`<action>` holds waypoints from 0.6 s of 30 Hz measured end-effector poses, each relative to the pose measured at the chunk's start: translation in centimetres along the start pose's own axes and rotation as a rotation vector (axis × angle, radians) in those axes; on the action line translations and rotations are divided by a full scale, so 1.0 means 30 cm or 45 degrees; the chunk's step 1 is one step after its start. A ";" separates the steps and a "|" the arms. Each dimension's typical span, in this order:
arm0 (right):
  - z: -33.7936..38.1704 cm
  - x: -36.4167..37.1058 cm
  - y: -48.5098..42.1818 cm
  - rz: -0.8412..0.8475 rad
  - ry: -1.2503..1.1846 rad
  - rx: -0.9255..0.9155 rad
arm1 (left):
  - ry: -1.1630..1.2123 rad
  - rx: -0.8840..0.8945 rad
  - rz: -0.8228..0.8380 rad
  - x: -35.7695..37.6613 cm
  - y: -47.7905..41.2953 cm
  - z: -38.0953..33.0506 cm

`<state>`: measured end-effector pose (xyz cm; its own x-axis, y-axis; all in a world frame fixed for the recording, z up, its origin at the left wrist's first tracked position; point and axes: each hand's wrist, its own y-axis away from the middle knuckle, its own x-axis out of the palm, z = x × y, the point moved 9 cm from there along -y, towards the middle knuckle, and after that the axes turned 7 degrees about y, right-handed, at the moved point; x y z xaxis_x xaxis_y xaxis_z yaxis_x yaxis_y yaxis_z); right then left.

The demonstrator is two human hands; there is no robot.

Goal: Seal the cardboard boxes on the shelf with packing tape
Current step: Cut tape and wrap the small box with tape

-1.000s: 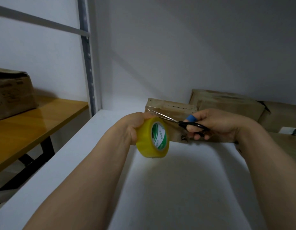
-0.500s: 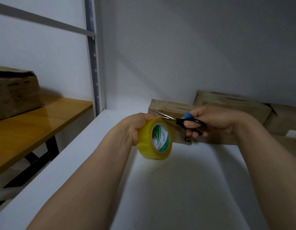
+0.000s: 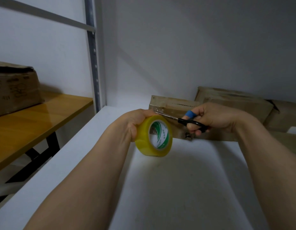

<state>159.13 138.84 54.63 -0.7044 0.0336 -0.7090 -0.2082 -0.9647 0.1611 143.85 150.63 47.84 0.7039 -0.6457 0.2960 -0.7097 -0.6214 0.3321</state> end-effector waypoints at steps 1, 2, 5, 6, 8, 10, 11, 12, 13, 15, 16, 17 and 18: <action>0.006 0.005 0.001 0.007 -0.011 -0.008 | -0.001 0.001 0.005 0.004 0.005 -0.002; 0.013 0.010 -0.001 0.020 -0.022 -0.020 | -0.002 0.007 0.010 0.006 0.009 -0.004; 0.029 0.019 -0.012 0.034 -0.009 -0.046 | -0.018 0.019 0.005 0.015 0.022 -0.009; 0.027 0.016 -0.016 0.026 -0.006 -0.042 | -0.022 0.026 -0.001 0.017 0.027 -0.011; 0.020 0.004 -0.019 0.022 -0.003 -0.023 | -0.042 0.026 -0.005 0.021 0.041 -0.012; 0.009 -0.003 -0.015 0.031 0.002 -0.008 | -0.076 0.024 0.006 0.026 0.062 -0.019; 0.005 0.000 -0.010 0.036 0.004 -0.002 | -0.099 0.024 0.010 0.027 0.074 -0.024; -0.001 0.003 -0.009 0.040 0.002 0.001 | -0.132 0.026 0.014 0.027 0.085 -0.031; -0.007 0.009 -0.008 0.041 -0.008 0.004 | -0.168 0.025 0.018 0.029 0.095 -0.036; -0.012 0.023 -0.010 0.053 -0.062 0.003 | -0.233 0.015 0.026 0.030 0.109 -0.043; -0.017 0.028 -0.014 0.061 -0.090 0.015 | -0.262 0.006 0.031 0.030 0.115 -0.044; -0.027 0.034 -0.019 0.063 -0.093 0.043 | -0.285 -0.003 0.031 0.027 0.122 -0.045; -0.040 0.046 -0.020 0.072 -0.048 0.078 | -0.307 -0.014 0.027 0.019 0.126 -0.044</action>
<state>159.11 139.15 52.73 -0.7410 -0.0096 -0.6714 -0.2075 -0.9477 0.2426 141.61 148.50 50.46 0.6604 -0.7466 0.0806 -0.7227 -0.6028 0.3382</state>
